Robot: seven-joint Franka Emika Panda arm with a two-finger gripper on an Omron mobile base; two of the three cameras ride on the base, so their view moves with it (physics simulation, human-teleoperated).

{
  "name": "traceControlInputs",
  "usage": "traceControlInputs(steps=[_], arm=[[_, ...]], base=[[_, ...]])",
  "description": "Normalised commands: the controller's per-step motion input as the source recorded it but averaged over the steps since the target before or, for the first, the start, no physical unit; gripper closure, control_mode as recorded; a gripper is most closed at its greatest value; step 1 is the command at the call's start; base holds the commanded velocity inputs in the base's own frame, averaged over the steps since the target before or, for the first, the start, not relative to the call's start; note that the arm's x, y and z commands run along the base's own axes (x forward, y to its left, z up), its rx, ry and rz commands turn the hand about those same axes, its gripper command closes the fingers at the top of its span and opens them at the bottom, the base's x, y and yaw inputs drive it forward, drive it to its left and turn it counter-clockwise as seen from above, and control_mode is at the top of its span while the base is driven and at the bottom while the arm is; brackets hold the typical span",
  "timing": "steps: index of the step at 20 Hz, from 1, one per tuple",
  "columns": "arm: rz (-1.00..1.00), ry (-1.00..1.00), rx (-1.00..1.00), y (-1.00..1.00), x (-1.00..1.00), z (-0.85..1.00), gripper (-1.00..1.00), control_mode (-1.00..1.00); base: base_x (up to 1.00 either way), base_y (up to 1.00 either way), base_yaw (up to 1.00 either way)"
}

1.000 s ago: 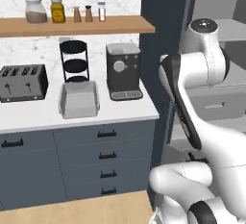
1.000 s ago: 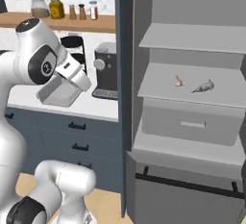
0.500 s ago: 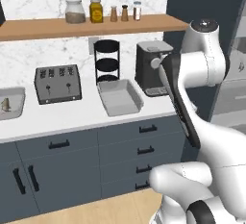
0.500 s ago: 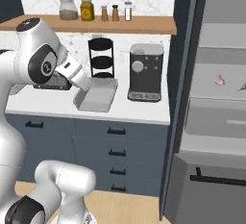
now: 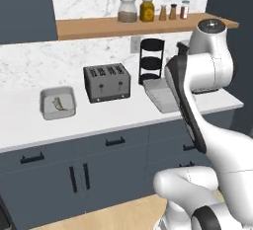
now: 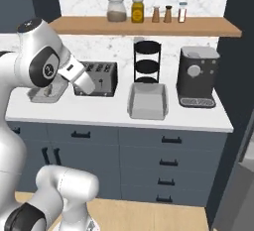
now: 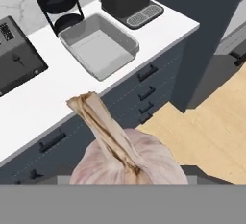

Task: Place one garlic and one fish in each tupperware on the nearby counter, to pack two identical lunches.

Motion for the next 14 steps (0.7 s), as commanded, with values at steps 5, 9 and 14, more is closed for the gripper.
traceControlInputs(steps=[5, 9, 14], arm=[[0.0, 0.0, 0.0, 0.0, 0.0, 0.0, 1.0, 1.0], [0.0, 0.0, 0.0, 0.0, 0.0, 0.0, 1.0, 1.0], [0.0, 0.0, 0.0, 0.0, 0.0, 0.0, 1.0, 1.0]], base=[[0.38, 0.97, 0.0], [0.44, 0.89, 0.0], [0.3, 0.76, 0.0]])
